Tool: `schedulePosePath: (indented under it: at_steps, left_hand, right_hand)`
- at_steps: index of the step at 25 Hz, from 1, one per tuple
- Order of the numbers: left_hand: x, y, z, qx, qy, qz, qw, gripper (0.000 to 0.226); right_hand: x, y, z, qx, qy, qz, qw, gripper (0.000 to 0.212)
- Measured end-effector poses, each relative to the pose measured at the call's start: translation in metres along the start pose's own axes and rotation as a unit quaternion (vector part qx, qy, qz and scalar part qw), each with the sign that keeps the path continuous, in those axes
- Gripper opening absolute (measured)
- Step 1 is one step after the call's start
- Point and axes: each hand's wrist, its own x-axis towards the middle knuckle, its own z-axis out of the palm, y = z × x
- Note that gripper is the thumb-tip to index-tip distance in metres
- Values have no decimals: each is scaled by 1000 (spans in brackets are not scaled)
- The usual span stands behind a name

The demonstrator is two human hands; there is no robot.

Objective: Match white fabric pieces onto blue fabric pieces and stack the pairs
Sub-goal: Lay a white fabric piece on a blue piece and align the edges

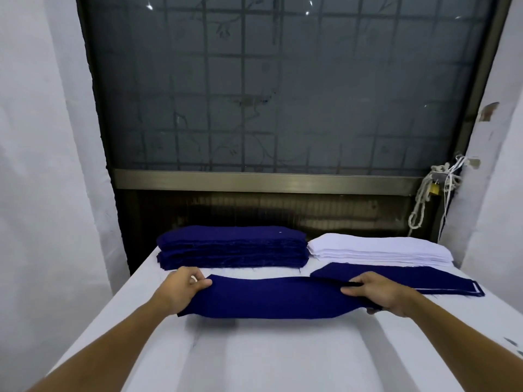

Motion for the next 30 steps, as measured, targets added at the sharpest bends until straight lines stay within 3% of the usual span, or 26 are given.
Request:
schedulePosePath:
  at_steps: [8,14,20,26,30]
  left_hand:
    - [-17,-13,52,161,82,-53,982,39]
    - [-28,-31,77,160,199,-59,965,44]
    - [-27,-30,77,153,216,-83,961,43]
    - [-20,-18,71,109,198,-176,958,43]
    - [-12,1,70,101,255,-111,955,40]
  right_hand:
    - [0,63,12,-90,151,-8,984,36]
    - [1,100,30,-181,318,-73,928,28]
    - [0,100,34,-180,360,-91,911,19]
    - [-6,97,34,-178,369,-69,910,17]
    - [-1,87,25,-234,354,-90,901,11]
